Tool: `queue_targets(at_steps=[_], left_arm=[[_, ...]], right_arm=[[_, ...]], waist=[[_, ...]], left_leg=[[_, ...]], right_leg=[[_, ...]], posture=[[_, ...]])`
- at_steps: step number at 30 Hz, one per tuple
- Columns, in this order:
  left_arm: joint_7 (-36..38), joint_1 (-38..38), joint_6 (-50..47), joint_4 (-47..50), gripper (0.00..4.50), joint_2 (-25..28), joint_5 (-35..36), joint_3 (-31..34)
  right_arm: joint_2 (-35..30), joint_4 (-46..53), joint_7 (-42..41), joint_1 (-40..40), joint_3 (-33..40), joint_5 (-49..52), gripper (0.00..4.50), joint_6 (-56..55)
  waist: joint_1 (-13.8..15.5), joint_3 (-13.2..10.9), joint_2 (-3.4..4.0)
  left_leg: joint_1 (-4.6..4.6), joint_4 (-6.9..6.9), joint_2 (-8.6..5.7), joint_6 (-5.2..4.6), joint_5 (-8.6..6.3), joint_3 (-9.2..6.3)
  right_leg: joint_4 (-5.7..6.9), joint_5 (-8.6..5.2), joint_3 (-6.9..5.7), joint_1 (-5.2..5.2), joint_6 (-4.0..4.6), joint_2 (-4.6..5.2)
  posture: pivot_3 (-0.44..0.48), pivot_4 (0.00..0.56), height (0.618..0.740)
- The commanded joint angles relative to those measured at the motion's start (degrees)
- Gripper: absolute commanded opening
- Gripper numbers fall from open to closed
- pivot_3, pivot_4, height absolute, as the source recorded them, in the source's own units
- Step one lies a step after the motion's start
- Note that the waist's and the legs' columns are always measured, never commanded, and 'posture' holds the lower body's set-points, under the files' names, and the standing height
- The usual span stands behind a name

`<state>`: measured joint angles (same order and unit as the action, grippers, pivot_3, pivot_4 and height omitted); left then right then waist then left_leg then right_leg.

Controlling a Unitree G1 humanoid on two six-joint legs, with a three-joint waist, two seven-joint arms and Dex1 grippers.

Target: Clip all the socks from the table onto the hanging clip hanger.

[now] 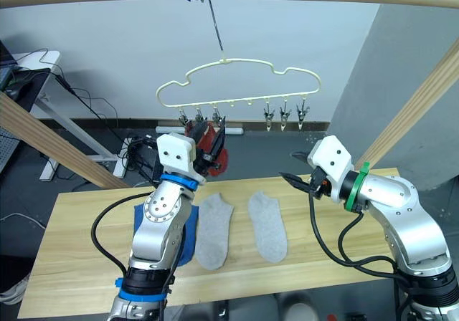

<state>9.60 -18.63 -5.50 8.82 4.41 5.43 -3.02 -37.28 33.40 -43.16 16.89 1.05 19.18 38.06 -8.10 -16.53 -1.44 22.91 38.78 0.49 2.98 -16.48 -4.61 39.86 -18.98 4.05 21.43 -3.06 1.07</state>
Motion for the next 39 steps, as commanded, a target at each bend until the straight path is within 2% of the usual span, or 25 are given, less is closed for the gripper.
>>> queue_targets(at_steps=[1,23,39], left_arm=[[0.5,-1.5,1.9,-0.3,2.32,-0.3,0.0,0.0],[-3.8,-6.9,2.1,-4.6,2.32,-1.6,-3.2,0.3],[-3.8,-8.1,1.8,-6.6,2.32,-1.6,-4.0,-0.1]], right_arm=[[-0.6,2.2,0.9,1.0,1.6,1.2,2.54,-0.2],[-1.4,3.2,1.8,0.7,3.0,9.3,2.54,2.8],[-1.8,3.9,2.6,1.6,3.5,14.0,2.54,4.8]], waist=[[0.0,0.0,0.0],[0.0,0.0,0.0],[0.0,0.0,0.0]], left_leg=[[0.0,0.0,0.0,0.0,0.0,0.01],[0.01,0.01,0.0,-0.02,0.01,0.0],[0.01,0.01,0.0,-0.02,0.01,0.0]], right_leg=[[-0.01,0.0,0.0,0.0,0.0,0.0],[0.0,0.0,0.0,0.0,0.0,-0.01],[-0.01,0.0,0.0,0.0,0.0,-0.02]], posture=[[-0.266,0.263,0.74],[-0.267,0.267,0.74],[-0.273,0.267,0.74]])
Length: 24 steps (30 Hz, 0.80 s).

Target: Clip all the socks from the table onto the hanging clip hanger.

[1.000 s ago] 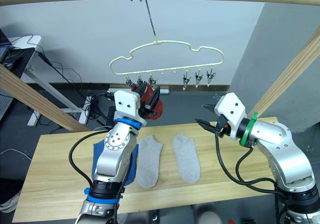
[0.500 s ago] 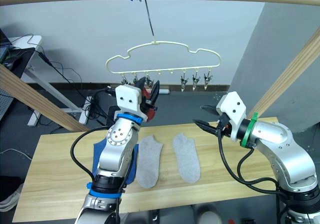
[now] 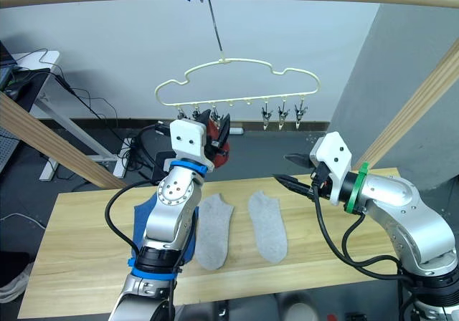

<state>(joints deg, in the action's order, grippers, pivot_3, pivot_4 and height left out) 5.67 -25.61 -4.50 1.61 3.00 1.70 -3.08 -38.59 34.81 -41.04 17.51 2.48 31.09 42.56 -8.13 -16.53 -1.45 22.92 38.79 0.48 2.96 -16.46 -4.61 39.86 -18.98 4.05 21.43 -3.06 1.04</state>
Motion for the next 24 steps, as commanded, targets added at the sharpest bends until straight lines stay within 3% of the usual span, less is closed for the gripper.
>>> queue_targets(at_steps=[1,8,15,18,22,24], left_arm=[[0.2,-1.3,0.8,0.4,1.97,-0.2,-0.3,-0.1],[0.3,-1.6,0.9,0.0,0.3,-0.1,-0.3,0.0],[0.6,-1.4,0.9,0.7,0.26,1.1,-0.4,0.5],[1.3,-1.2,0.6,1.5,0.26,2.1,-0.3,0.4],[3.9,-0.5,-0.5,3.2,0.26,3.7,1.1,0.5],[5.2,-0.2,-1.0,3.8,0.26,4.1,2.4,0.7]], right_arm=[[-0.4,2.5,0.7,1.2,2.3,2.5,2.54,0.6],[-0.4,2.7,1.7,2.2,2.9,4.9,2.54,2.3],[-1.4,3.2,3.1,-0.6,-2.3,-0.5,2.54,-0.3],[-1.1,1.8,7.4,-2.9,-7.9,-7.7,3.1,-1.6],[1.9,-1.6,14.5,-5.8,-17.5,-18.7,4.37,-3.9],[3.8,-4.2,17.0,-6.4,-21.7,-23.6,4.5,-5.4]], waist=[[0.0,0.0,0.0],[0.0,0.0,0.0],[0.0,0.0,0.0],[0.0,0.0,0.0],[0.0,0.0,-0.01],[0.0,0.0,-0.01]], left_leg=[[0.0,0.0,0.0,0.0,0.0,0.0],[0.0,0.0,0.0,0.0,0.0,-0.01],[0.01,0.0,0.0,0.0,0.0,-0.01],[0.01,0.0,0.01,0.0,0.0,-0.02],[0.0,0.0,0.01,0.02,0.02,0.01],[-0.01,0.0,0.07,0.04,0.02,0.0]], right_leg=[[0.0,0.0,0.0,0.0,0.0,0.0],[0.0,0.0,-0.01,0.0,0.0,0.0],[-0.01,0.0,-0.01,0.0,0.0,0.0],[-0.02,0.0,-0.02,0.01,0.0,0.01],[0.0,0.0,0.01,0.03,0.0,0.02],[0.0,0.0,0.0,0.03,0.0,0.03]], posture=[[-0.274,0.266,0.74],[-0.272,0.262,0.74],[-0.264,0.256,0.74],[-0.259,0.254,0.74],[-0.25,0.253,0.74],[-0.249,0.252,0.74]])
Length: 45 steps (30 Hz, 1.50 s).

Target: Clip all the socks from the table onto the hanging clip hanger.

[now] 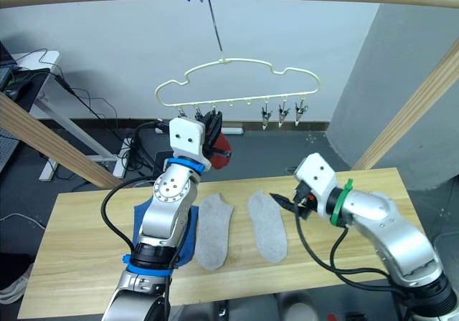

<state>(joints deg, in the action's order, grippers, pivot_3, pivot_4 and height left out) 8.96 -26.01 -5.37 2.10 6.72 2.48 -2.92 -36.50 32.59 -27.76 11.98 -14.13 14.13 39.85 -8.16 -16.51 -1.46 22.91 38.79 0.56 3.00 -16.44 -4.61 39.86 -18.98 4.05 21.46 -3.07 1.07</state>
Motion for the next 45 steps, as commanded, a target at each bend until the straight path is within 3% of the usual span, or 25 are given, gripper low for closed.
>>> queue_targets(at_steps=[1,5,15,32,36,45], left_arm=[[2.3,0.3,-0.4,3.5,0.26,0.5,1.9,0.6],[4.4,0.2,-2.3,4.7,0.26,1.2,4.0,0.9],[7.1,0.0,-5.9,5.9,0.26,1.7,7.2,1.9],[7.5,0.5,-8.3,7.0,0.26,2.4,8.1,2.3],[7.6,0.8,-8.8,7.4,0.26,2.4,8.2,2.2],[10.6,0.9,-13.1,9.6,0.26,2.7,13.3,3.5]], right_arm=[[2.5,-3.0,4.3,-1.0,-6.5,-8.3,4.5,-3.2],[7.7,-10.4,7.3,-1.1,-12.8,-15.0,4.5,-6.4],[21.3,-29.0,10.5,3.7,-12.0,-18.5,4.5,-11.2],[36.2,-36.2,21.7,0.5,-7.4,-20.6,4.5,-7.1],[37.0,-40.0,21.5,2.3,-5.8,-20.1,3.58,-7.5],[33.7,-39.9,18.2,3.2,-6.0,-21.1,0.43,-9.7]], waist=[[0.0,0.0,0.02],[0.0,0.0,0.01],[0.0,0.0,-0.02],[-0.1,0.0,0.0],[-0.1,0.0,0.0],[0.0,0.1,0.0]], left_leg=[[0.0,0.0,-0.01,0.07,0.04,0.0],[-0.01,0.01,-0.01,0.19,0.11,0.01],[-0.03,0.02,0.0,0.17,0.1,-0.01],[-0.03,0.01,0.01,0.03,0.02,-0.01],[-0.05,0.02,0.0,0.03,0.02,-0.01],[-0.05,0.02,-0.01,0.03,0.02,-0.02]], right_leg=[[0.02,0.0,0.0,0.02,0.0,0.0],[0.03,0.0,0.01,0.02,0.0,0.01],[0.07,0.0,0.0,0.02,0.0,0.01],[0.14,0.01,0.01,0.07,0.01,0.05],[0.15,0.02,0.01,0.05,0.01,0.04],[0.15,0.03,-0.01,0.03,0.02,0.04]], posture=[[-0.248,0.252,0.74],[-0.246,0.253,0.74],[-0.234,0.253,0.74],[-0.217,0.258,0.74],[-0.213,0.257,0.74],[-0.211,0.26,0.74]])
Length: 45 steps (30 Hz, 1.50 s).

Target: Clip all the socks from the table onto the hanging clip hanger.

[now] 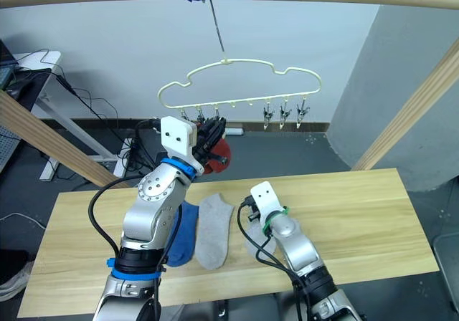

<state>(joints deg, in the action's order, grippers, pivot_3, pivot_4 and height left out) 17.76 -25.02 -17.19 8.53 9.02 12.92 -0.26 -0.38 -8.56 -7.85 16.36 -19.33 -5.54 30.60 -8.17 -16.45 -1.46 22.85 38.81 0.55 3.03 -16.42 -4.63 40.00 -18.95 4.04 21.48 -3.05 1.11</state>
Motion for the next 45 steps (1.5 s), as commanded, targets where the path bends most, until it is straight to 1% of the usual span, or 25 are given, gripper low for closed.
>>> queue_targets(at_steps=[1,2,5,8,12,17,24,31,37,45], left_arm=[[2.4,-0.2,-2.1,3.6,0.26,0.6,3.9,1.2],[3.0,-0.3,-3.0,4.0,0.26,0.8,4.9,1.5],[5.0,-0.7,-5.8,5.2,0.26,2.1,8.0,2.3],[6.4,-1.0,-9.4,6.4,0.26,3.2,11.5,3.5],[7.6,-1.4,-13.3,8.0,0.26,4.9,15.3,4.8],[7.6,-1.2,-15.3,9.0,0.26,6.1,17.2,5.0],[7.7,-1.1,-17.6,9.6,0.26,6.1,19.6,5.5],[8.6,-1.4,-18.9,9.4,0.26,7.1,21.4,5.7],[8.8,-1.4,-18.8,9.1,0.26,7.8,21.8,5.4],[8.9,-0.8,-17.9,8.3,0.26,8.2,21.1,5.3]], right_arm=[[-3.8,2.6,-2.9,-0.9,-2.0,-2.4,0.1,-1.5],[-5.3,4.1,-4.2,-0.4,-3.1,-3.2,0.0,-2.5],[-11.1,8.9,-8.7,2.3,-6.5,-6.5,0.0,-6.5],[-15.5,12.9,-14.1,5.6,-7.6,-7.4,0.0,-8.4],[-19.3,16.5,-21.0,10.1,-7.4,-6.7,0.0,-8.2],[-22.8,17.4,-29.3,16.8,-7.6,-6.7,0.0,-8.3],[-22.9,17.0,-32.7,21.0,-7.9,-7.7,0.0,-8.2],[-21.4,14.2,-33.5,23.3,-8.7,-9.2,0.0,-8.6],[-19.7,11.5,-33.5,25.8,-8.7,-9.8,0.0,-9.4],[-19.1,11.5,-33.3,26.9,-8.0,-9.9,0.0,-10.6]], waist=[[0.0,0.0,0.0],[0.0,0.0,0.0],[-0.1,0.0,0.01],[-0.4,0.0,0.01],[-0.8,0.0,0.01],[-1.0,0.0,0.0],[-1.2,0.0,0.0],[-1.5,0.0,0.0],[-1.6,0.0,0.0],[-1.6,0.0,0.01]], left_leg=[[0.0,0.0,-0.01,0.0,0.0,0.0],[0.0,0.0,-0.02,0.0,0.0,0.0],[0.01,0.01,-0.02,0.0,0.0,0.02],[0.02,0.01,0.0,0.0,0.0,0.03],[0.01,0.0,0.08,0.0,0.0,-0.02],[0.03,0.03,0.01,0.0,0.0,0.02],[0.03,0.02,0.03,0.0,0.0,0.0],[0.02,0.03,0.03,0.0,0.0,0.01],[0.03,0.04,0.03,0.02,0.01,0.01],[0.03,0.04,0.03,0.15,0.08,0.02]], right_leg=[[0.0,0.0,0.0,0.0,0.0,0.0],[-0.01,0.0,0.0,0.0,0.0,0.0],[-0.01,0.0,0.01,0.02,-0.01,0.0],[-0.01,0.0,0.01,0.04,-0.01,-0.03],[0.0,0.0,-0.03,0.04,0.0,-0.07],[-0.07,0.0,0.0,0.01,0.0,-0.01],[-0.08,0.0,-0.02,0.01,0.0,0.01],[-0.06,0.0,-0.01,0.03,0.0,0.01],[-0.05,0.01,-0.01,0.04,0.0,0.02],[-0.05,0.01,-0.01,0.05,0.0,0.03]], posture=[[-0.213,0.261,0.74],[-0.215,0.263,0.74],[-0.222,0.265,0.74],[-0.223,0.266,0.74],[-0.226,0.265,0.74],[-0.226,0.264,0.74],[-0.249,0.251,0.74],[-0.271,0.245,0.74],[-0.273,0.242,0.74],[-0.275,0.236,0.74]])
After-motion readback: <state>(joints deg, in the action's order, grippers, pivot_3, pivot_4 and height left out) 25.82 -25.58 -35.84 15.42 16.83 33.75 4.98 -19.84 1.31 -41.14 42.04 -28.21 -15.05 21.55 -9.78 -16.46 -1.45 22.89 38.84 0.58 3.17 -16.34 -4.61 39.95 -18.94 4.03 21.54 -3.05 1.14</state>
